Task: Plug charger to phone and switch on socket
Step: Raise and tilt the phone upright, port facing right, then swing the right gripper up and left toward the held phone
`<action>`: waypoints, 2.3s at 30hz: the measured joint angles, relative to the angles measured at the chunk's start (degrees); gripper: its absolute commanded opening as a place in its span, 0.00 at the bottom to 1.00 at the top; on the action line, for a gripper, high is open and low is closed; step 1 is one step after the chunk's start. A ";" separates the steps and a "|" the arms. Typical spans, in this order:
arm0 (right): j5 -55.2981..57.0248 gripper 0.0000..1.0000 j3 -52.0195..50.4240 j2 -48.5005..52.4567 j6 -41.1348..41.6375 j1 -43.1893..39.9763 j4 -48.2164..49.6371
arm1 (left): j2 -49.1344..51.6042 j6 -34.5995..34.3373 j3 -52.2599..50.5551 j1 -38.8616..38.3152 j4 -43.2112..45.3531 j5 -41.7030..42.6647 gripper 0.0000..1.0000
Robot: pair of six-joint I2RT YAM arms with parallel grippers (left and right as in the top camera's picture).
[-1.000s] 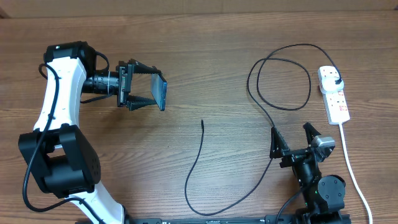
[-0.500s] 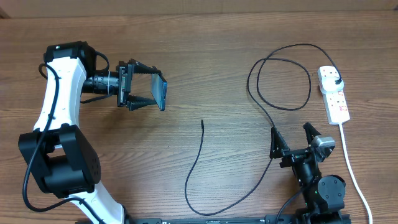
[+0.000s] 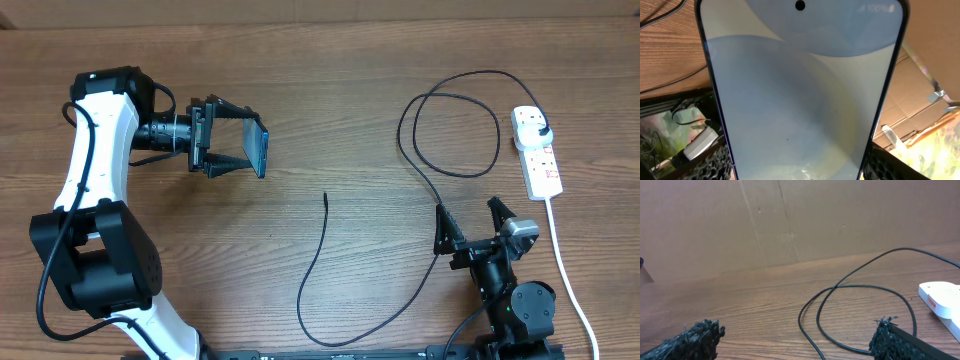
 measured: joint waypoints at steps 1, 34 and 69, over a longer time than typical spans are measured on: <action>0.00 1.00 0.00 0.00 0.00 0.00 0.00 | 0.00 0.00 0.00 -0.02 -0.02 0.00 0.04; 0.00 1.00 0.00 0.00 0.00 0.00 0.02 | 0.00 0.00 0.00 0.00 0.00 -0.09 0.04; -6.08 1.00 34.40 27.10 4.66 0.00 -20.50 | 0.00 0.00 0.00 0.00 0.17 -2.05 0.04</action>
